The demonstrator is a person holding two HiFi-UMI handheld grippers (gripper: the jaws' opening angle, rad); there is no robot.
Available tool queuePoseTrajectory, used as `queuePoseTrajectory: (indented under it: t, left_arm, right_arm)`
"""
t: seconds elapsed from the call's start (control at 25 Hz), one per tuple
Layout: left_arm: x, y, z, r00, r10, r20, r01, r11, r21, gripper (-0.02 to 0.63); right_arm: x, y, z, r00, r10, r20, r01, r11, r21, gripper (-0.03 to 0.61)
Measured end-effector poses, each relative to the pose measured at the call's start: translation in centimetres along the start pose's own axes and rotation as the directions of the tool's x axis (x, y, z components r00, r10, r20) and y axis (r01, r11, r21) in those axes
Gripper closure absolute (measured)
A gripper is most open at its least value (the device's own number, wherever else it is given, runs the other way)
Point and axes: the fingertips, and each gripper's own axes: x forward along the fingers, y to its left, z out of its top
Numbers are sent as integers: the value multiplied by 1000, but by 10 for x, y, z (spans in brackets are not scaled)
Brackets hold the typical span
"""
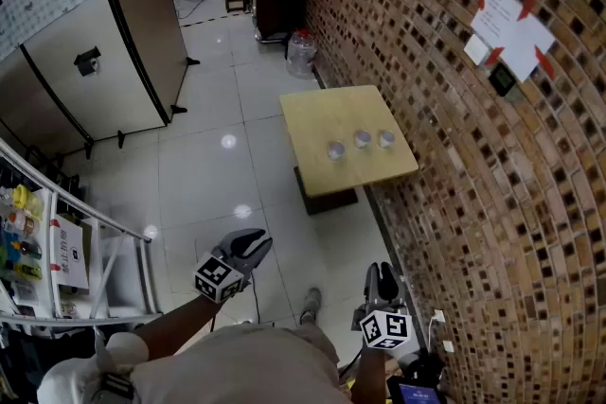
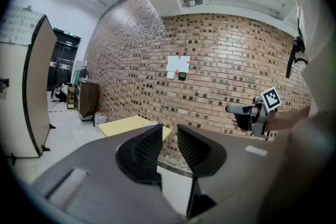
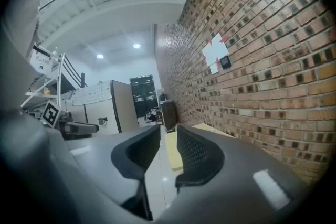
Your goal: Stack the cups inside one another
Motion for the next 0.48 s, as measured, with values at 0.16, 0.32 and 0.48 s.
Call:
queuePoseTrajectory:
  t: [0.16, 0.32, 0.48]
  left_arm:
    - [64, -12, 24, 1000, 7, 15, -7, 1000, 15, 508]
    - [116, -28, 32, 1000, 20, -9, -19, 1000, 10, 508]
    - [158, -43, 40, 999, 39, -13, -39, 999, 15, 508]
  right_arm:
    - [28, -51, 14, 1000, 24, -11, -24, 1000, -9, 486]
    - [47, -99, 30, 999, 46, -8, -46, 999, -9, 486]
    - [65, -141, 45, 997, 75, -4, -75, 997, -23, 486]
